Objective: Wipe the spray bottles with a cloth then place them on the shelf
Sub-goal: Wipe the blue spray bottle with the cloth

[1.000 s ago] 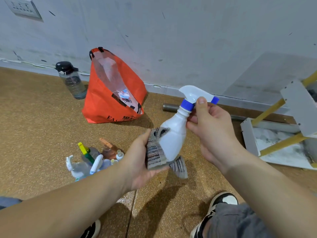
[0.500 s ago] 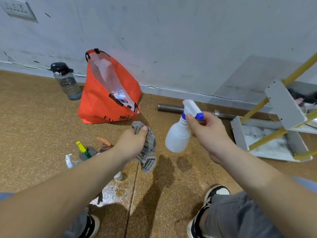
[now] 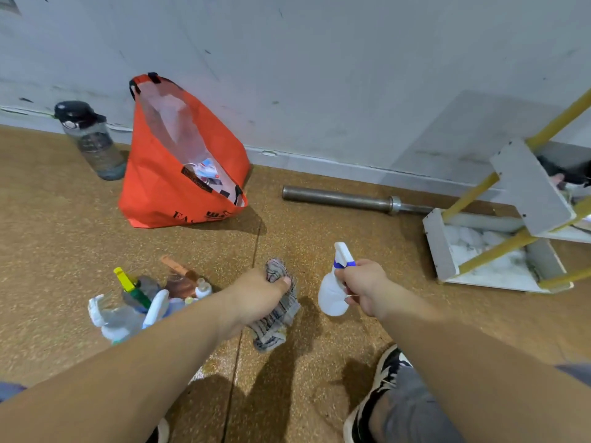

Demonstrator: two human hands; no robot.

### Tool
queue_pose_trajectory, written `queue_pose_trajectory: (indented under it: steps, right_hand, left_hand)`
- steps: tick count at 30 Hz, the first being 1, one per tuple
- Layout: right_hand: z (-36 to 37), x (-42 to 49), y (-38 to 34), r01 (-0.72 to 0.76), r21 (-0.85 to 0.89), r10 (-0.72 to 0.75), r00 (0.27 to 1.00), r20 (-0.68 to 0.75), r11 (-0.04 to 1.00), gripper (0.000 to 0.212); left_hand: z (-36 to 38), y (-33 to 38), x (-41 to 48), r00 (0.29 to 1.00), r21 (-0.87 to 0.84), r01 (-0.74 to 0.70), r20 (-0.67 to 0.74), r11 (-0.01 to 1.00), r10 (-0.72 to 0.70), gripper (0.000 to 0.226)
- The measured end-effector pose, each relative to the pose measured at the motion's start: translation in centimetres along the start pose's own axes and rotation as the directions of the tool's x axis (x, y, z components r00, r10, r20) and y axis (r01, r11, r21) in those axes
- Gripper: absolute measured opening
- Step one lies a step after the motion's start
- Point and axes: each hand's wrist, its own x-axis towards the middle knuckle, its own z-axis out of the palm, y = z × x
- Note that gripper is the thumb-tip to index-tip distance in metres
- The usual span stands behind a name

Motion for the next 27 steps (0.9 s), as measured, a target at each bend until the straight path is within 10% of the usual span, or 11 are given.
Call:
queue_pose_trajectory:
  steps: [12, 23, 27]
  right_hand:
    - [4.6, 9.3, 2.0, 0.210, 0.192, -0.202, 0.978, -0.060, 0.959, 0.014]
    - [4.7, 10.7, 4.3, -0.069, 0.171, 0.076, 0.997, -0.035, 0.983, 0.028]
    - [6.4, 5.8, 4.3, -0.216, -0.160, 0.239, 0.961, 0.141, 0.963, 0.033]
  left_hand:
    - [-0.6, -2.1, 5.6, 0.987, -0.007, 0.154, -0.055, 0.988, -0.154, 0.038]
    - [-1.2, -3.7, 5.1, 0.987, 0.061, 0.151, -0.061, 0.987, -0.147, 0.049]
    - [-1.6, -3.9, 3.1, 0.990, 0.101, 0.128, -0.072, 0.987, -0.121, 0.054]
